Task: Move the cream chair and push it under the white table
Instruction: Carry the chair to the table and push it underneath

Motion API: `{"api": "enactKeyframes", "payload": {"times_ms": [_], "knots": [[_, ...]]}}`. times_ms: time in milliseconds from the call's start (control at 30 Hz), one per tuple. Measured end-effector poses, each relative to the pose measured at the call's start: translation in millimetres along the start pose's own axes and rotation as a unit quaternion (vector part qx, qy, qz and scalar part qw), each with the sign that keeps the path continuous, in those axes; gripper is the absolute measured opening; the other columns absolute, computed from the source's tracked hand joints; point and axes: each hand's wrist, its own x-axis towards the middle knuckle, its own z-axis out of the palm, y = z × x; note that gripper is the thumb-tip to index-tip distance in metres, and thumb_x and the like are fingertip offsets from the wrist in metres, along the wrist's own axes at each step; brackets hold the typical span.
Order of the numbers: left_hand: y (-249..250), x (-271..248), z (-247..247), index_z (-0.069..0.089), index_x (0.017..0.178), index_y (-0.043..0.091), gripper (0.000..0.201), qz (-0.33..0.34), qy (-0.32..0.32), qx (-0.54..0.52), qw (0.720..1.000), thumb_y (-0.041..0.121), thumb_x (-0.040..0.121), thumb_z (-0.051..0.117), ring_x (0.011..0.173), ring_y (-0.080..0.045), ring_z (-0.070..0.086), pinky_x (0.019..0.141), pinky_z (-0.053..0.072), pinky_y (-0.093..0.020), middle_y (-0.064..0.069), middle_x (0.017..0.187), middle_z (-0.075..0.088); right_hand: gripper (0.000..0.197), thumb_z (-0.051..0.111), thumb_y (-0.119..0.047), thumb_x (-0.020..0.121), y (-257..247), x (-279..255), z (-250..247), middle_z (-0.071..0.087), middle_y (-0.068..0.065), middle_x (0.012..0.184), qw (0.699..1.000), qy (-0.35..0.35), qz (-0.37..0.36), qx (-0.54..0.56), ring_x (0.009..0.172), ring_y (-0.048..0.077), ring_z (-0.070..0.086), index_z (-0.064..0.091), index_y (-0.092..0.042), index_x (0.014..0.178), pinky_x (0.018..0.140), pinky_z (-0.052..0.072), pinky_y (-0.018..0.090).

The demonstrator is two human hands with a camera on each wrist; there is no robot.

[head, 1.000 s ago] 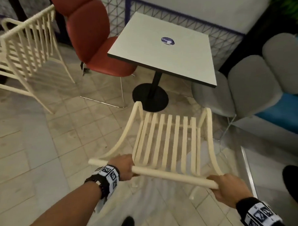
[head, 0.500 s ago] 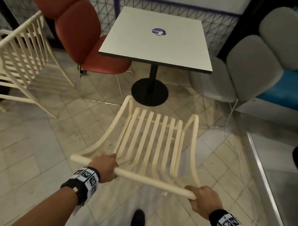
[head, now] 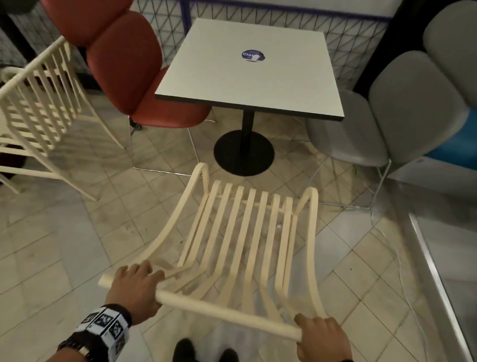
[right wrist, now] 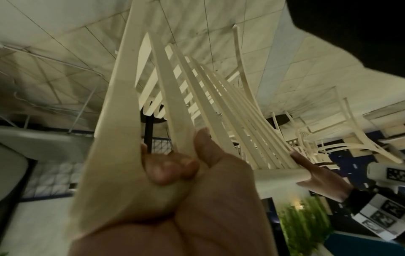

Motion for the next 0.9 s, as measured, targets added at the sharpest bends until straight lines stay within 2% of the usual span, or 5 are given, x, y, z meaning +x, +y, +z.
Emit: {"api": "enactKeyframes", "payload": {"times_ms": [67, 300, 433, 633, 899], "knots": [[-2, 4, -3, 0.055, 0.117, 0.038, 0.044, 0.006, -0.039, 0.014, 0.999, 0.049, 0.074, 0.057, 0.104, -0.017, 0.059, 0.098, 0.041, -0.037, 0.008, 0.109, 0.057, 0.044, 0.079, -0.035, 0.016, 10, 9, 19, 0.050, 0.001, 0.032, 0.999, 0.052, -0.005, -0.005, 0.027, 0.016, 0.049, 0.059, -0.032, 0.054, 0.035, 0.044, 0.026], [-3, 35, -43, 0.067, 0.097, 0.025, 0.027, 0.020, -0.101, 0.028, 0.994, 0.042, 0.078, 0.056, 0.085, -0.022, 0.060, 0.070, 0.042, -0.035, 0.004, 0.108, 0.050, 0.044, 0.080, -0.030, 0.028, 17, 35, -8, 0.054, 0.000, 0.036, 0.997, 0.075, 0.001, -0.033, 0.030, 0.017, 0.050, 0.065, -0.037, 0.068, 0.036, 0.047, 0.028], [-5, 74, -70, 0.065, 0.097, 0.023, 0.027, 0.019, -0.092, 0.016, 0.995, 0.040, 0.079, 0.056, 0.091, -0.024, 0.063, 0.074, 0.047, -0.037, 0.004, 0.108, 0.050, 0.036, 0.078, -0.029, 0.036, 23, 73, -40, 0.056, -0.003, 0.038, 0.994, 0.103, 0.018, -0.041, 0.033, 0.019, 0.050, 0.062, -0.037, 0.068, 0.035, 0.031, 0.025], [-14, 154, -116, 0.064, 0.098, 0.020, 0.028, 0.023, -0.058, -0.004, 0.998, 0.039, 0.077, 0.057, 0.094, -0.027, 0.063, 0.078, 0.050, -0.041, 0.002, 0.106, 0.053, 0.014, 0.059, -0.025, 0.074, 31, 139, -102, 0.069, -0.001, 0.063, 0.989, 0.144, 0.006, -0.033, 0.058, 0.028, 0.061, 0.060, -0.031, 0.086, 0.053, 0.036, 0.027], [-12, 238, -145, 0.061, 0.107, 0.014, 0.038, 0.012, -0.058, -0.040, 0.997, 0.041, 0.081, 0.063, 0.098, -0.028, 0.060, 0.083, 0.051, -0.041, -0.002, 0.111, 0.050, 0.022, 0.056, -0.026, 0.083, 44, 216, -168, 0.073, -0.007, 0.085, 0.990, 0.133, 0.032, -0.018, 0.079, 0.018, 0.067, 0.061, -0.036, 0.102, 0.083, 0.045, 0.034]]}}
